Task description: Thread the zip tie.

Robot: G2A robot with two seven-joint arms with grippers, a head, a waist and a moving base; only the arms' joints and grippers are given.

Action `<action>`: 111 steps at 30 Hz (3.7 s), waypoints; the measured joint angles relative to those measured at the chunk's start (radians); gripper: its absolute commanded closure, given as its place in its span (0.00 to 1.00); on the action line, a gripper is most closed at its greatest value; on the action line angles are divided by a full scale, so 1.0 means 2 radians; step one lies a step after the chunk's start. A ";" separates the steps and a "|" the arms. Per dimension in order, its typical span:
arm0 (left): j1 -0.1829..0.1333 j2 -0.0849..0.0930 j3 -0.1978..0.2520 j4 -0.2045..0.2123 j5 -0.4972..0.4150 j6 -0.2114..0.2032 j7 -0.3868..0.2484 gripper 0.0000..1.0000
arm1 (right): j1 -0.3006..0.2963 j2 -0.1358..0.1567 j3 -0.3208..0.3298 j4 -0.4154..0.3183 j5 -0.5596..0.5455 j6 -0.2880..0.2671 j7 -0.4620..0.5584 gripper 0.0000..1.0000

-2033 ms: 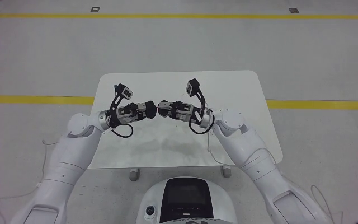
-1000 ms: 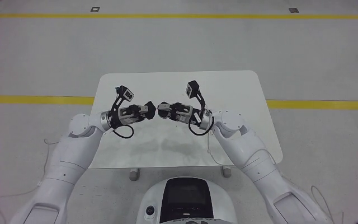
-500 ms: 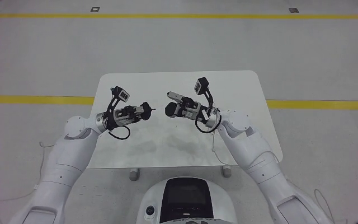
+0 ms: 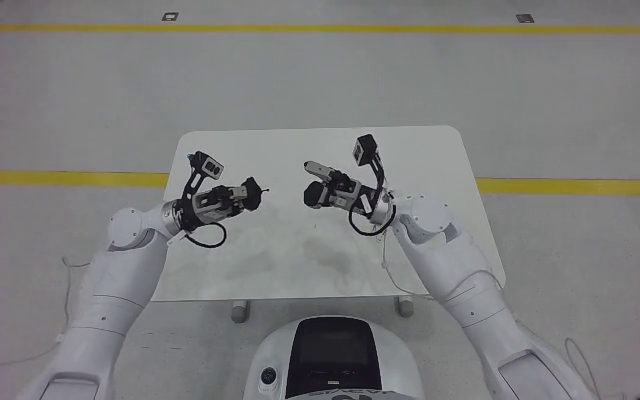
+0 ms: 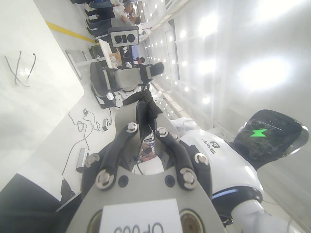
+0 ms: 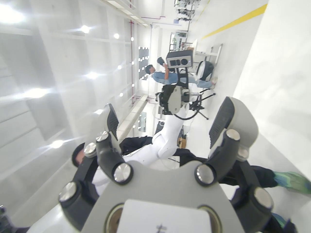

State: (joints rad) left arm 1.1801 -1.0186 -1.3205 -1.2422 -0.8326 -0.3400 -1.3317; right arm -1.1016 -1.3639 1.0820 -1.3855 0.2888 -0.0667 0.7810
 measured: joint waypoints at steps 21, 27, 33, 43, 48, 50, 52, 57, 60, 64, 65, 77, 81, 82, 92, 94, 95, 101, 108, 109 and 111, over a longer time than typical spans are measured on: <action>0.014 -0.009 -0.040 0.009 -0.005 0.003 -0.013 1.00 | 0.003 0.029 0.015 -0.055 -0.188 0.132 0.090 0.00; -0.016 -0.012 -0.015 0.009 0.021 0.000 -0.022 1.00 | 0.010 0.036 0.011 -0.067 -0.262 0.198 0.084 0.00; -0.049 -0.014 0.017 0.037 0.039 0.000 -0.029 1.00 | 0.007 0.038 0.014 -0.044 -0.327 0.203 0.102 0.00; -0.061 -0.014 0.031 0.048 0.022 0.000 -0.029 1.00 | 0.004 0.036 0.015 -0.038 -0.371 0.203 0.105 0.00; -0.056 -0.016 0.048 0.027 0.050 0.003 -0.004 1.00 | 0.003 0.034 0.007 -0.020 -0.408 0.203 0.078 0.00; -0.059 -0.017 0.057 0.028 0.060 0.000 0.003 1.00 | 0.006 0.031 0.009 -0.010 -0.425 0.203 0.076 0.00; -0.065 -0.020 0.066 0.031 0.067 0.000 0.008 1.00 | 0.009 0.026 0.011 -0.002 -0.445 0.203 0.076 0.00; -0.080 -0.025 0.085 0.051 0.085 0.000 0.005 1.00 | 0.012 0.010 0.025 0.018 -0.499 0.203 0.095 0.00; -0.088 -0.030 0.092 0.064 0.083 0.000 -0.008 1.00 | 0.011 -0.003 0.038 0.024 -0.523 0.203 0.111 0.00; -0.090 -0.032 0.093 0.067 0.077 0.000 -0.017 1.00 | 0.011 -0.005 0.040 0.024 -0.526 0.203 0.111 0.00; -0.090 -0.032 0.093 0.067 0.077 0.000 -0.017 1.00 | 0.011 -0.004 0.040 0.024 -0.526 0.203 0.111 0.00; -0.090 -0.032 0.093 0.067 0.077 0.000 -0.016 1.00 | 0.041 -0.016 0.058 0.075 -0.585 0.203 0.170 0.00; -0.090 -0.032 0.093 0.067 0.077 0.000 -0.016 1.00 | 0.051 -0.031 0.064 0.096 -0.614 0.203 0.205 0.00; -0.090 -0.032 0.093 0.067 0.077 0.000 -0.016 1.00 | 0.052 -0.034 0.067 0.099 -0.617 0.203 0.208 0.00; -0.090 -0.032 0.093 0.067 0.077 0.000 -0.016 1.00 | 0.047 -0.039 0.073 0.104 -0.622 0.203 0.196 0.00; -0.090 -0.032 0.093 0.067 0.077 0.000 -0.016 1.00 | 0.045 -0.040 0.076 0.111 -0.625 0.203 0.186 0.00; -0.090 -0.032 0.093 0.067 0.077 0.000 -0.016 1.00 | 0.045 -0.041 0.076 0.114 -0.626 0.203 0.185 0.00; -0.090 -0.032 0.093 0.067 0.077 0.000 -0.016 1.00 | 0.046 -0.042 0.076 0.117 -0.628 0.203 0.185 0.00; -0.090 -0.032 0.093 0.067 0.077 0.000 -0.016 1.00 | 0.033 -0.039 0.080 0.096 -0.633 0.203 0.173 0.00; -0.090 -0.032 0.093 0.067 0.077 0.000 -0.016 1.00 | 0.032 -0.038 0.081 0.093 -0.636 0.204 0.175 0.05; -0.090 -0.032 0.093 0.067 0.077 0.000 -0.016 1.00 | 0.029 -0.037 0.083 0.089 -0.643 0.203 0.180 0.41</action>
State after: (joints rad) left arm 0.9999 -1.0820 -1.1339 -1.1080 -0.6776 -0.3400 -1.3644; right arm -1.0427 -1.4384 1.2478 -1.2084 -0.9978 0.3403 1.1408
